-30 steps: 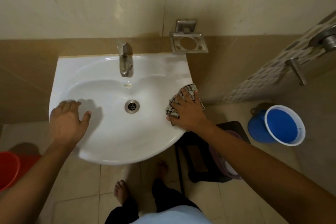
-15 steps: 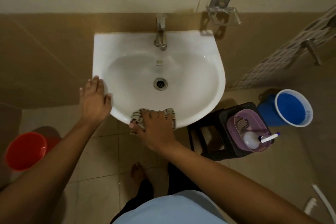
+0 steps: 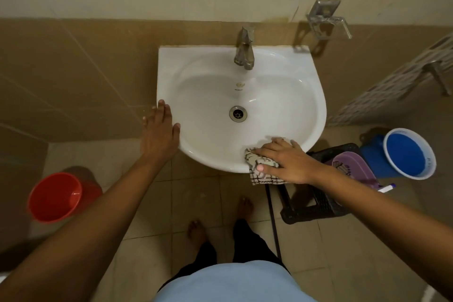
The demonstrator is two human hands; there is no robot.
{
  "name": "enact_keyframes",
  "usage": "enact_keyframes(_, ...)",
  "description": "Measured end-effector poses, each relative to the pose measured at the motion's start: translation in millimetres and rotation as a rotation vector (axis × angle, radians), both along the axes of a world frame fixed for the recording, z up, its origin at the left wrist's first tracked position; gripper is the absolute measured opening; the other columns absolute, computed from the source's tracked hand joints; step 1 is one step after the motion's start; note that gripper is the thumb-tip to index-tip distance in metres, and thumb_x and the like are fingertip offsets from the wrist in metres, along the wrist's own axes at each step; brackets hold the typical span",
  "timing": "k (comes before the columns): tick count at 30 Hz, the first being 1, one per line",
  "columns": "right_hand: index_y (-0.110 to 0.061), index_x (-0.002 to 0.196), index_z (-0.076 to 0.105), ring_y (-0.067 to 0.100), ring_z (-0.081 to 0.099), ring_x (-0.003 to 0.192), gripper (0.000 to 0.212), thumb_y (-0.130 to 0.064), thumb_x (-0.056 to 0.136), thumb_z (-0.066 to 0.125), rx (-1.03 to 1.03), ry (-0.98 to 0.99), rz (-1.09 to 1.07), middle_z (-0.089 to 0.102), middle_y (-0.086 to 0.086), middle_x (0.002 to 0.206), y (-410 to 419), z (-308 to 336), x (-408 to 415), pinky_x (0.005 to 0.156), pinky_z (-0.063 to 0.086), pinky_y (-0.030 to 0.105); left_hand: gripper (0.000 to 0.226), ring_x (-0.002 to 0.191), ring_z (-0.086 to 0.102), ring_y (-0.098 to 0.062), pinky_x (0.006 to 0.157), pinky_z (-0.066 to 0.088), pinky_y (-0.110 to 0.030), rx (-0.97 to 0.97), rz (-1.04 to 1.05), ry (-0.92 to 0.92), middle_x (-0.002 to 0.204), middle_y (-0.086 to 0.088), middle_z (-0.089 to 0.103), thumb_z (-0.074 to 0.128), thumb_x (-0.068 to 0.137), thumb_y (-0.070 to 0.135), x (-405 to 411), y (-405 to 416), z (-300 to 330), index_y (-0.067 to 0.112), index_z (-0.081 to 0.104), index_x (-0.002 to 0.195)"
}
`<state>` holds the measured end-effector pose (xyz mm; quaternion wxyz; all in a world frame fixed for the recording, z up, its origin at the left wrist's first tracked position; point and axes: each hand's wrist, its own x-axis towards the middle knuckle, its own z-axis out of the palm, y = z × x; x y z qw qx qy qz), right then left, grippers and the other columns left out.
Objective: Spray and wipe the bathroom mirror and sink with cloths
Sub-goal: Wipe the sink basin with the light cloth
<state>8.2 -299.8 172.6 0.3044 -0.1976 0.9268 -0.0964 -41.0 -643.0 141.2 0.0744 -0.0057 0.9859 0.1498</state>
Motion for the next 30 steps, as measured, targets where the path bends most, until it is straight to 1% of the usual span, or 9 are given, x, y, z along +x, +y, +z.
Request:
enact_keyframes(2,-0.045,0.151,0.022,0.025,0.011,0.151,0.089,-0.091,0.076,0.011,0.06,-0.011,0.0,0.025,-0.003,0.162,-0.9,2.0,1.3,0.119,0.012,0.058,0.06,0.15,0.017,-0.036,0.123,0.012,-0.051,0.012,0.009,0.001,0.165,-0.017,0.01,0.037,0.105,0.027,0.5,0.5,0.6,-0.001,0.018,0.155)
enact_keyframes(7,-0.034,0.153,0.019,0.029,0.047,0.128,0.084,-0.083,0.085,0.026,-0.008,0.109,0.075,0.047,0.002,0.145,-60.1,-10.2,6.8,0.103,0.041,0.049,0.055,0.15,0.021,-0.033,0.122,0.016,-0.046,0.09,0.045,0.013,0.164,-0.014,0.016,0.038,0.105,0.022,-2.7,-0.4,3.4,0.001,0.024,0.154)
enact_keyframes(12,-0.018,0.154,0.018,0.034,0.052,0.12,0.081,-0.065,0.094,0.042,-0.137,0.24,-0.033,0.046,0.012,0.144,-160.6,-32.3,2.6,0.095,0.046,0.051,0.051,0.147,0.032,-0.024,0.118,0.026,-0.034,0.313,0.07,0.033,0.161,-0.007,0.03,0.038,0.099,0.002,-9.4,-20.3,8.4,0.005,0.038,0.15)
enact_keyframes(15,-0.013,0.154,0.017,0.038,0.051,0.121,0.08,-0.059,0.096,0.045,-0.187,0.263,-0.158,0.043,0.017,0.146,-208.0,-38.3,-15.5,0.094,0.048,0.054,0.045,0.142,0.039,-0.022,0.117,0.026,-0.026,0.644,0.256,-0.041,0.153,-0.009,0.043,0.038,0.1,0.001,-19.0,-25.6,18.4,0.003,0.047,0.144)
enact_keyframes(18,-0.01,0.156,0.01,0.041,0.044,0.129,0.081,-0.056,0.098,0.043,-0.223,0.223,-0.299,0.035,0.021,0.151,-249.0,-41.7,-42.5,0.101,0.042,0.057,0.038,0.123,0.058,-0.024,0.096,0.046,-0.019,0.998,0.478,-0.122,0.132,-0.01,0.059,0.041,0.104,0.011,-31.1,-31.4,24.5,0.001,0.05,0.14)
enact_keyframes(20,-0.01,0.157,0.005,0.042,0.033,0.138,0.081,-0.056,0.099,0.038,-0.294,0.153,-0.455,0.025,0.021,0.157,-271.1,-39.9,-67.8,0.11,0.031,0.059,0.041,0.122,0.058,-0.027,0.096,0.049,-0.026,1.083,0.558,-0.126,0.132,-0.013,0.059,0.041,0.106,0.02,-36.6,-38.6,23.5,0.002,0.047,0.142)
enact_keyframes(22,-0.011,0.157,-0.003,0.041,0.02,0.145,0.083,-0.059,0.099,0.034,-0.364,0.053,-0.631,0.013,0.02,0.162,-287.2,-39.3,-96.2,0.116,0.017,0.06,0.046,0.128,0.054,-0.025,0.108,0.043,-0.032,1.087,0.571,-0.106,0.14,-0.014,0.055,0.041,0.106,0.028,-40.9,-42.4,22.9,0.003,0.045,0.144)
enact_keyframes(25,-0.017,0.156,-0.011,0.036,0.006,0.151,0.085,-0.062,0.098,0.031,-0.436,-0.047,-0.81,0.001,0.013,0.166,-295.0,-42.4,-121.5,0.118,0.001,0.062,0.045,0.13,0.049,-0.02,0.11,0.038,-0.023,1.052,0.512,-0.08,0.137,-0.007,0.056,0.039,0.107,0.03,-47.5,-33.7,23.9,0.003,0.045,0.142)
enact_keyframes(30,-0.022,0.155,-0.018,0.031,0.002,0.152,0.09,-0.05,0.097,0.045,-0.442,-0.081,-0.589,-0.006,0.006,0.167,-268.1,-59.5,-107.4,0.12,0.004,0.06,0.061,0.145,0.032,-0.023,0.121,0.025,-0.039,0.701,0.279,0.039,0.158,-0.007,0.033,0.045,0.103,0.03,-44.5,-6.2,17.0,0.012,0.021,0.156)
